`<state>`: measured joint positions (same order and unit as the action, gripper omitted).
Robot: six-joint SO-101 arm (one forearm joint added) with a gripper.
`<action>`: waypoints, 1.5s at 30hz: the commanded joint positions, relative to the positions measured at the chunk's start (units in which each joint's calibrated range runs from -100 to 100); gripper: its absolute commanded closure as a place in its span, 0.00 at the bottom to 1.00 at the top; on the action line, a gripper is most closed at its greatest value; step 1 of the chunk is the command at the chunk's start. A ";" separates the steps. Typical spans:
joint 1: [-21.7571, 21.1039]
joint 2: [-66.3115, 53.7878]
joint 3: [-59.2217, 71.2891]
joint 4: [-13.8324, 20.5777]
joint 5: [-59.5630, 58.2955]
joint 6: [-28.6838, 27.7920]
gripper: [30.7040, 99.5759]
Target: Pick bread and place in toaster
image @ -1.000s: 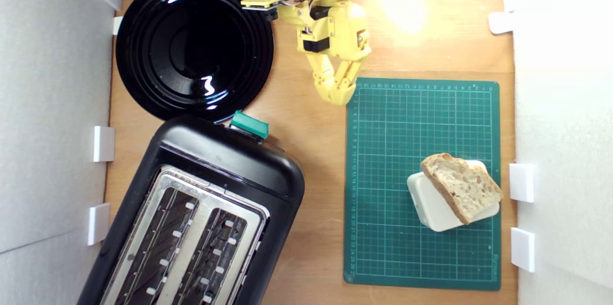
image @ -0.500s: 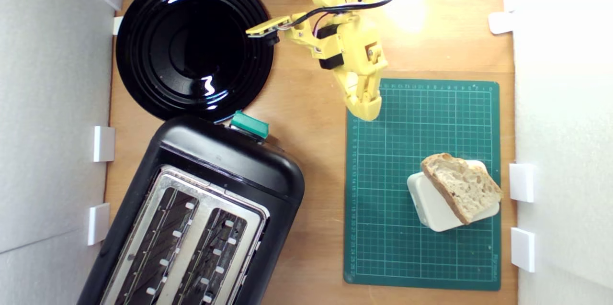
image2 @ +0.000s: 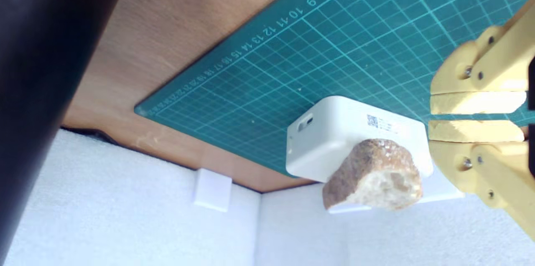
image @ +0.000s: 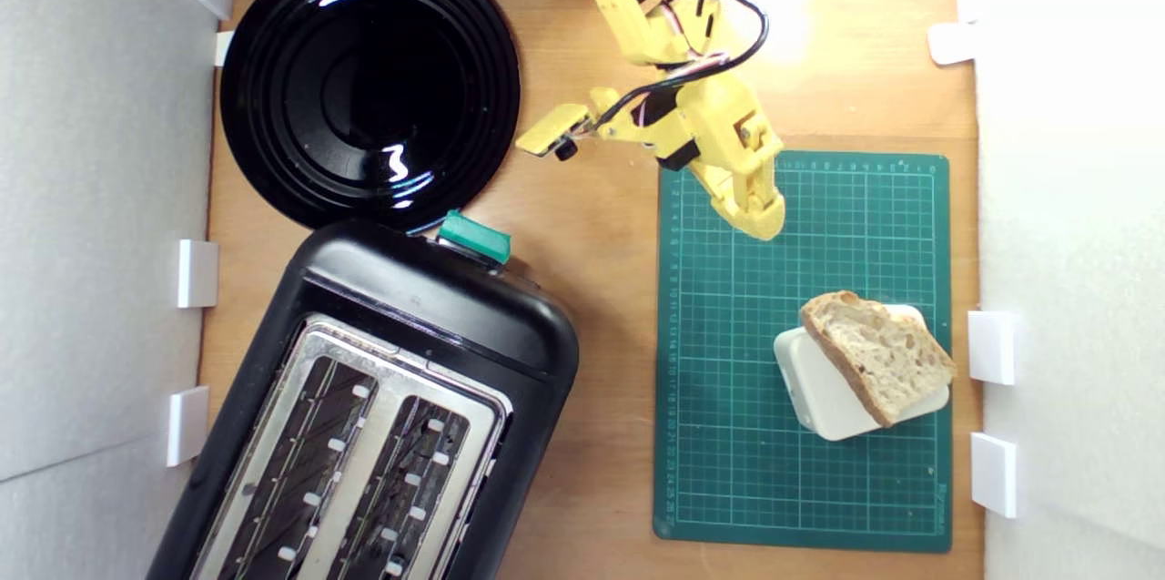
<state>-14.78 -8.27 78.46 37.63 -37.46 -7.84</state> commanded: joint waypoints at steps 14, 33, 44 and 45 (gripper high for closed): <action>3.26 13.76 -4.51 -3.72 -20.31 7.92 0.53; 4.15 23.75 -12.95 -3.72 -26.28 7.92 0.35; -2.14 28.24 -19.58 -9.70 -25.85 8.44 0.35; -2.54 28.24 -19.85 -9.70 -25.85 8.44 0.35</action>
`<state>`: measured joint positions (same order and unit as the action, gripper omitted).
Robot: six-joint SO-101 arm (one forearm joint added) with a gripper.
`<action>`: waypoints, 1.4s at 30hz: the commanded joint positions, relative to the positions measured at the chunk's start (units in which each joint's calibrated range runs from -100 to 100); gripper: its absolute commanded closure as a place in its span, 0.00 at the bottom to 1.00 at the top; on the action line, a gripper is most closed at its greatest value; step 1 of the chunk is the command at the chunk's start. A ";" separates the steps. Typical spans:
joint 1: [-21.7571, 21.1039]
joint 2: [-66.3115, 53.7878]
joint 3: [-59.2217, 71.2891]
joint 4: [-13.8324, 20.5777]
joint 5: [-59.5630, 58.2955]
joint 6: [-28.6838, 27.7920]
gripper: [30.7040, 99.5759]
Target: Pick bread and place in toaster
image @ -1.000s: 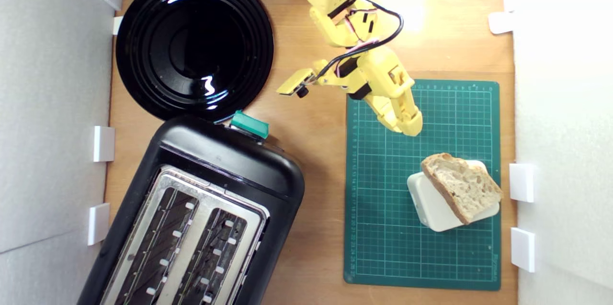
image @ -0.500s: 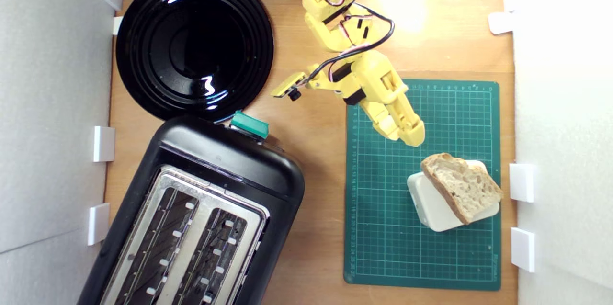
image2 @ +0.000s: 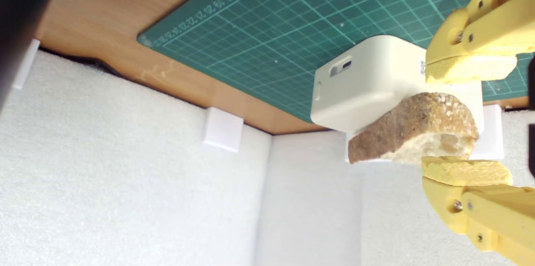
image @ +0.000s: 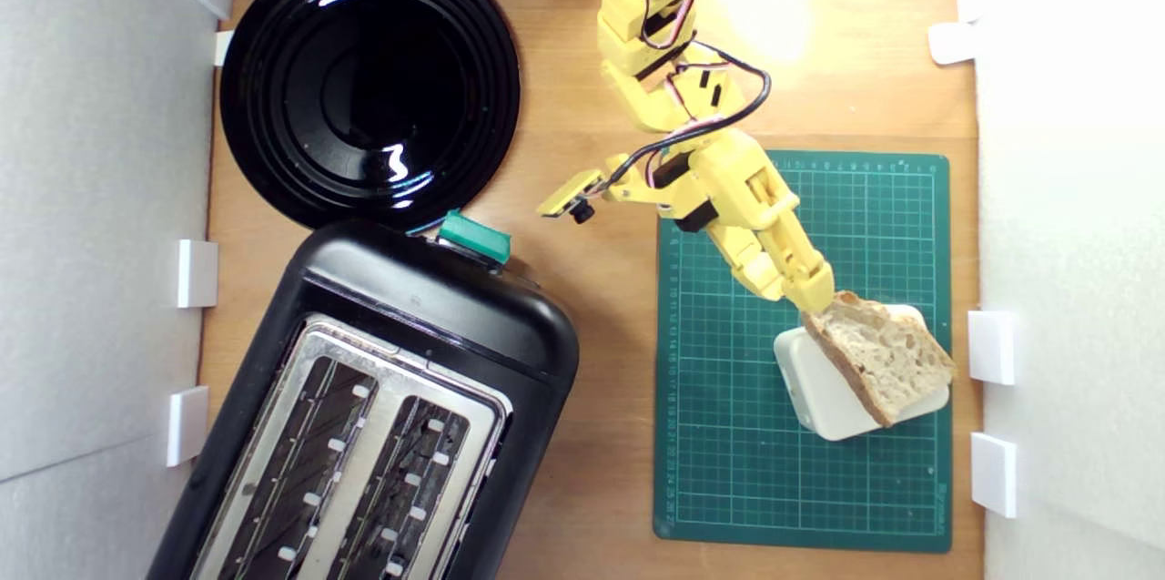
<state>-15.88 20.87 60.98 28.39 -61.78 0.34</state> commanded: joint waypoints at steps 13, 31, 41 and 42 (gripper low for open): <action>-1.93 0.26 -3.38 -0.46 -1.10 0.32 0.26; -4.75 4.58 -7.19 -2.91 -1.10 3.67 0.26; -6.76 7.91 -11.18 -5.09 -1.02 6.70 0.27; -6.76 8.16 -11.55 -5.09 -1.02 6.70 0.27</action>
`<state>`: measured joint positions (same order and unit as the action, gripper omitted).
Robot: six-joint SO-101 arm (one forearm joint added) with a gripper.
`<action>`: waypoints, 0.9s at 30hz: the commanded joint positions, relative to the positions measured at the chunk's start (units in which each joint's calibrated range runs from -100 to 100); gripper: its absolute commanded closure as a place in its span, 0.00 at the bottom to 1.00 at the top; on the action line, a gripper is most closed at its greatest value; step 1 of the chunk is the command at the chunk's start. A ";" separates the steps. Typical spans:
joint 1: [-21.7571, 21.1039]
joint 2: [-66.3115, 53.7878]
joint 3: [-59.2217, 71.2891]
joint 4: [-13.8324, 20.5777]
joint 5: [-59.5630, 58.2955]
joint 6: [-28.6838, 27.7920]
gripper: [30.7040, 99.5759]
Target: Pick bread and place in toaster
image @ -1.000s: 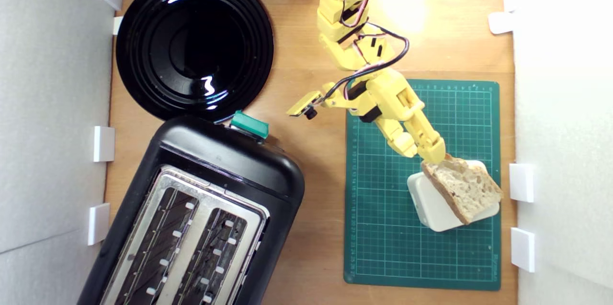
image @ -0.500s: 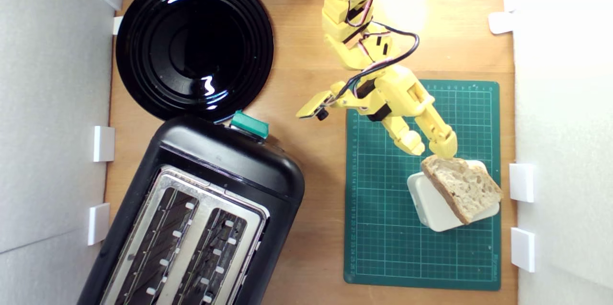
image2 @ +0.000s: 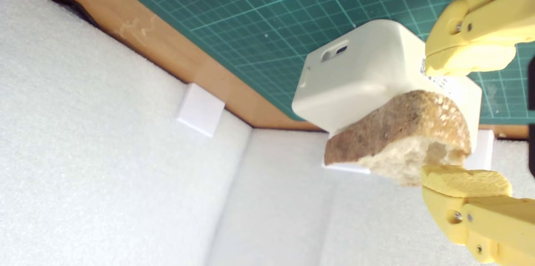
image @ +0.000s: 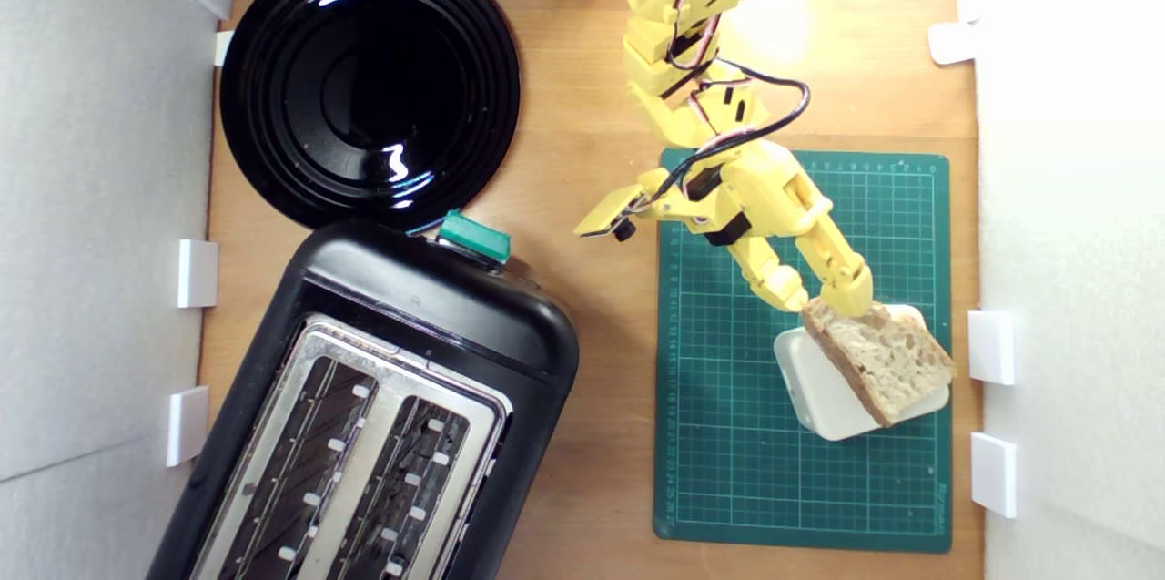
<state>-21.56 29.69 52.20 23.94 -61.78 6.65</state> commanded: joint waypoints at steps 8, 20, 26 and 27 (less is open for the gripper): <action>-1.09 -0.41 -3.94 -0.64 -1.02 0.44 0.27; -1.25 2.25 -7.48 -0.64 -0.93 0.44 0.33; -1.33 2.92 -8.66 -0.64 -0.93 0.49 0.33; -1.33 2.92 -8.66 -0.64 -0.93 0.49 0.33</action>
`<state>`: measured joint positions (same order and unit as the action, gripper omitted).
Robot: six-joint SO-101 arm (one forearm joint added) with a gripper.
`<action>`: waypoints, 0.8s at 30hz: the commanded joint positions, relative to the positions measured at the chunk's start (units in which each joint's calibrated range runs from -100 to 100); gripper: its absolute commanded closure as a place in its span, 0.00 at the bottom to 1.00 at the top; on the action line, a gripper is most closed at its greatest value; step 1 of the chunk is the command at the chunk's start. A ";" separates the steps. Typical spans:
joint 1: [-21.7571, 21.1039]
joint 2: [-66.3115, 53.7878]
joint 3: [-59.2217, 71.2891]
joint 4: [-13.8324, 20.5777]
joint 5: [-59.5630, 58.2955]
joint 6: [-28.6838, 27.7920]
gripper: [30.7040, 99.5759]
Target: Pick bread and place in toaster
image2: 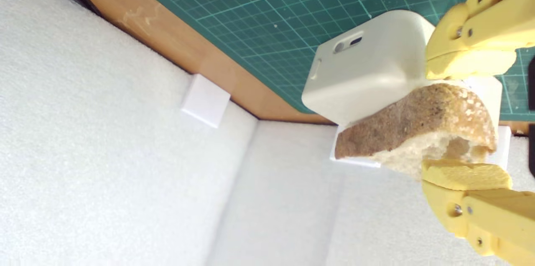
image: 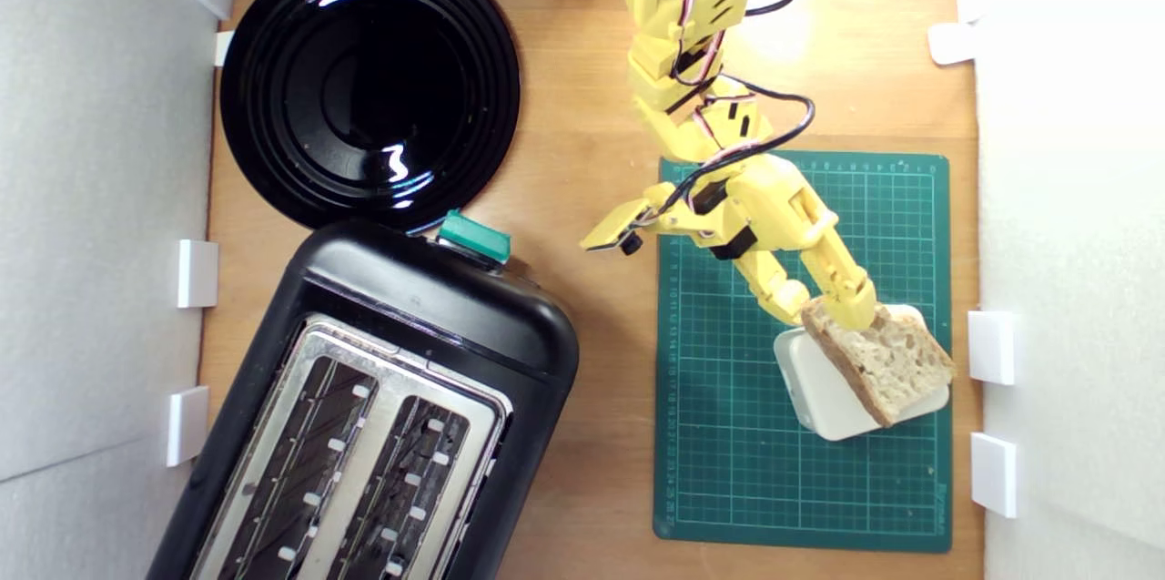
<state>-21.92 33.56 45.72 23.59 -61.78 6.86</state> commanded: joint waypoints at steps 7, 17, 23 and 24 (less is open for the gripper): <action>-0.96 -0.95 -2.28 -0.29 -0.93 0.28 0.34; -0.64 -1.61 -2.01 -0.29 -0.93 0.08 0.48; -0.40 -1.69 -1.92 -0.29 -0.93 -0.19 0.56; -0.40 -1.69 -1.83 -0.29 -0.93 -0.19 0.57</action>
<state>-22.11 33.56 45.54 23.59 -61.78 6.80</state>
